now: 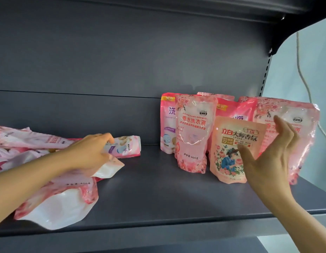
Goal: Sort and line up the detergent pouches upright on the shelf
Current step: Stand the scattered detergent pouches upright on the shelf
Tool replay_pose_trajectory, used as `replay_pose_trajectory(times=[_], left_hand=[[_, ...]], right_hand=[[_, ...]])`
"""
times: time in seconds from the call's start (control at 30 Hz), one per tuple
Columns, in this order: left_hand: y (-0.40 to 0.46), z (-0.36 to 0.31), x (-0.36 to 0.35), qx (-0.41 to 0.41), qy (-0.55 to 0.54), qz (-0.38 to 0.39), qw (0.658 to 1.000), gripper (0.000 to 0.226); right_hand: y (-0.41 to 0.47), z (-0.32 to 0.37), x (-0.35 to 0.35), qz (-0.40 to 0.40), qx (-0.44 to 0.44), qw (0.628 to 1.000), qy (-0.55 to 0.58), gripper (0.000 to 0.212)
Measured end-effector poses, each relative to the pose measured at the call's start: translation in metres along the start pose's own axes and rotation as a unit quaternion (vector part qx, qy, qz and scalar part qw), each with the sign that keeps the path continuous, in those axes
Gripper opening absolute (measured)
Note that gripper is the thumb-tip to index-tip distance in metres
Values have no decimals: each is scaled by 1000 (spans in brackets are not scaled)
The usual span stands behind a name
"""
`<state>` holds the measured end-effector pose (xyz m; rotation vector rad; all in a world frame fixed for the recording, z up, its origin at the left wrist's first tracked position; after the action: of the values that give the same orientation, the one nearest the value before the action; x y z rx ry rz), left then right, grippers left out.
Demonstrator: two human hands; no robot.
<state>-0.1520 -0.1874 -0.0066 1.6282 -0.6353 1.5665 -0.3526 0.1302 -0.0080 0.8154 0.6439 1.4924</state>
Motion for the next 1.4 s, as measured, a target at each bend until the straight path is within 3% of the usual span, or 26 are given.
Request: replay_pose_trajectory(times=[0.1, 0.27, 0.37, 0.5, 0.63, 0.8, 0.93, 1.03, 1.1, 1.27, 1.4], left_hand=[[8, 25, -2, 14, 2, 19, 1000, 43], [12, 55, -7, 38, 6, 54, 998, 40], [16, 69, -10, 44, 18, 73, 996, 39], [22, 83, -12, 47, 53, 91, 993, 47], [30, 84, -14, 33, 65, 113, 991, 38], [47, 83, -24, 37, 16, 127, 991, 34], [57, 85, -23, 34, -56, 144, 987, 26], [64, 92, -25, 21, -65, 155, 986, 25], [68, 99, -27, 16, -82, 167, 982, 33], [76, 106, -30, -8, -76, 191, 979, 36], [80, 101, -33, -13, -76, 235, 969, 56]], right_hand=[[-11, 30, -13, 33, 102, 994, -36, 77], [-38, 67, -69, 213, 87, 973, -8, 43], [-54, 74, -114, 321, 46, 946, -12, 37], [-66, 79, -171, 405, -37, 913, -32, 40], [-65, 88, -220, 455, -213, 864, 17, 36], [-63, 88, -261, 445, -363, 817, 61, 30], [-65, 93, -277, 452, -407, 791, 66, 26], [-61, 92, -273, 457, -416, 783, 76, 11], [-49, 89, -260, 447, -394, 799, 74, 5], [-16, 68, -209, 328, -355, 870, 95, 20], [-10, 49, -185, 258, -359, 890, 111, 15]])
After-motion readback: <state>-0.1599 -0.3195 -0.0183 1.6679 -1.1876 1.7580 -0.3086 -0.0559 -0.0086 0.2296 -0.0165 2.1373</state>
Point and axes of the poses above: each hand's wrist, its own y-axis towards the middle knuckle, its own x-axis out of the back of the hand, z = x × y, the point moved 2 cm from there along y, towards the middle knuckle, and after that the axes turned 11 degrees about y, right-handed, at the moved point
